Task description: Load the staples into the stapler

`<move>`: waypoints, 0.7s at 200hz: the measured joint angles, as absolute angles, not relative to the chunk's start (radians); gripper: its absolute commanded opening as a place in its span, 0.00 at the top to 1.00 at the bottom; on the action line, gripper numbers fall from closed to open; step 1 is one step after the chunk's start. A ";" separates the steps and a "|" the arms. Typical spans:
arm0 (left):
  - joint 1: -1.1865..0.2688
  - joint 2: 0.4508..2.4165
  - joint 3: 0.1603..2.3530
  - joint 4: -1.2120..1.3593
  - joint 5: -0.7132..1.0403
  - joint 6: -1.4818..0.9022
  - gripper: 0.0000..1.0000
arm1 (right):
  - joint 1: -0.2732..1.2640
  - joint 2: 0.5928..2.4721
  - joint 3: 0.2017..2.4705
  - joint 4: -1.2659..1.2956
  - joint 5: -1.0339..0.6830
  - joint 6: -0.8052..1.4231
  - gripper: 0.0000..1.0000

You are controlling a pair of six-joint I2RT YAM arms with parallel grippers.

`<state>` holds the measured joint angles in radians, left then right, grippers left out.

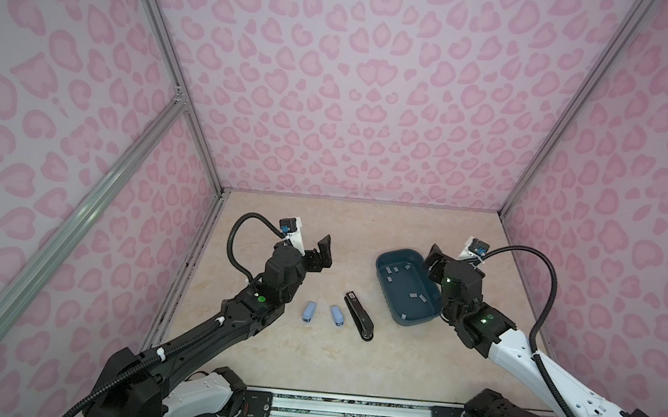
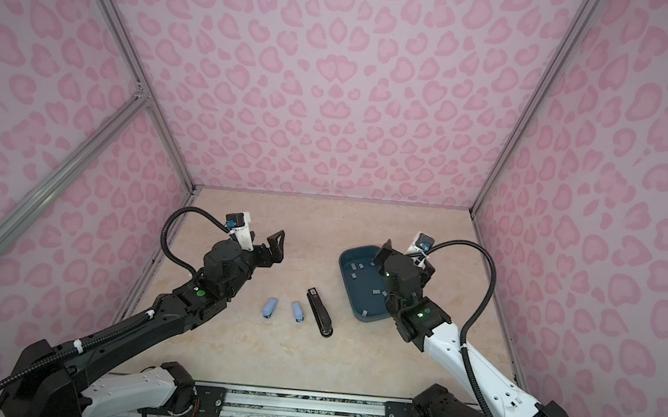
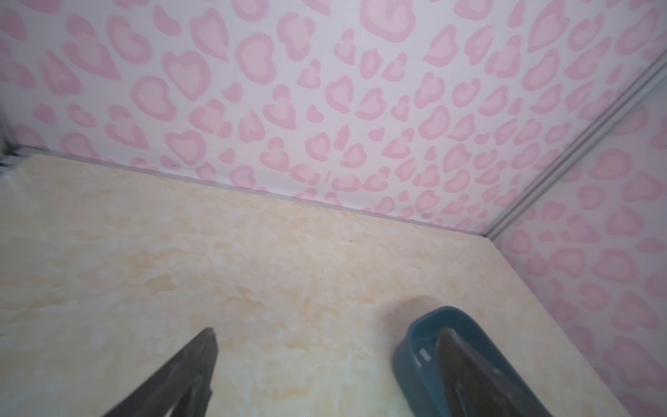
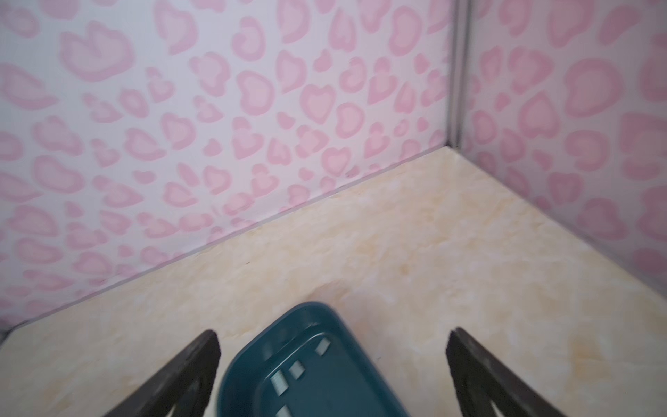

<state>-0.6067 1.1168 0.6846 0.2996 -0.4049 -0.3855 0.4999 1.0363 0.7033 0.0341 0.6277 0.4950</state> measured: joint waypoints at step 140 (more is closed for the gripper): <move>-0.055 1.432 0.454 0.609 -0.559 -0.201 0.08 | 0.022 1.545 0.324 0.878 0.224 0.085 0.01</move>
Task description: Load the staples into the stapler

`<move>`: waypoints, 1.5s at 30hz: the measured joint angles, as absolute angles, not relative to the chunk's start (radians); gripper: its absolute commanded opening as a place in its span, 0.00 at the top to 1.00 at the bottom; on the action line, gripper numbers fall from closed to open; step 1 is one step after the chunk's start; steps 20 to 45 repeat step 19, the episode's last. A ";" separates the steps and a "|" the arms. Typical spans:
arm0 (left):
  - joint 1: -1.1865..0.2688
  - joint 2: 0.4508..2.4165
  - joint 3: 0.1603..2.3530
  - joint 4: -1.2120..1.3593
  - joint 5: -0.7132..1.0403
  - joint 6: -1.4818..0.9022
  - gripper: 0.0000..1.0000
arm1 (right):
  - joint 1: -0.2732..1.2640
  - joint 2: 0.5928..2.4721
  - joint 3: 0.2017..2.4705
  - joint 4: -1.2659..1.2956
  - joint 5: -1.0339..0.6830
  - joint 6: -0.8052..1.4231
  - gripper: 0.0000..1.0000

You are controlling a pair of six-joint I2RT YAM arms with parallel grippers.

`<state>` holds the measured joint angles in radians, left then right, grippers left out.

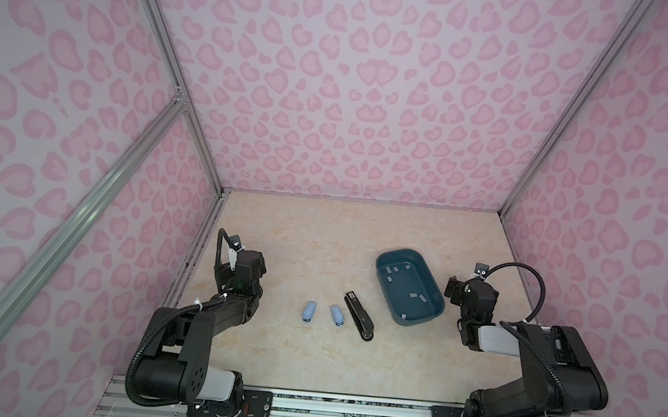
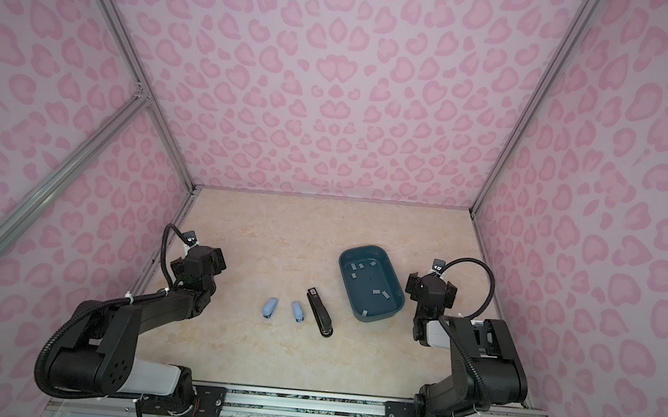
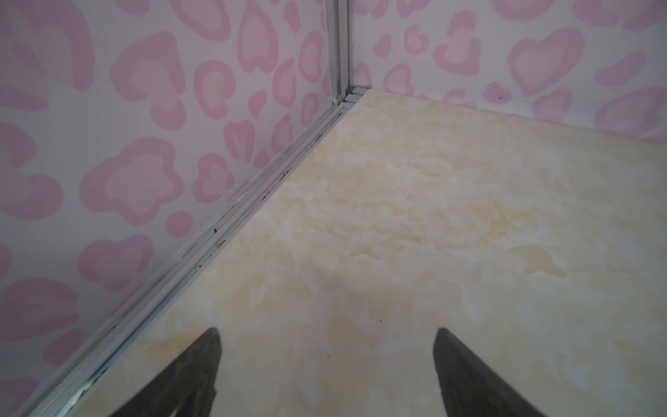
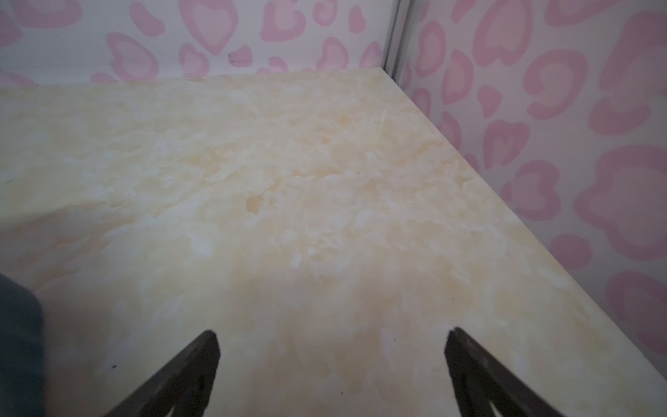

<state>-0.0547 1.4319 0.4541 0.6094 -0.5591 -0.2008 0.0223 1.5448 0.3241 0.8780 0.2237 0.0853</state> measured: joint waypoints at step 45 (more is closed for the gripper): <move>0.004 1.467 0.321 0.939 -0.189 -0.086 0.02 | 0.031 1.537 0.352 0.939 0.183 0.038 0.01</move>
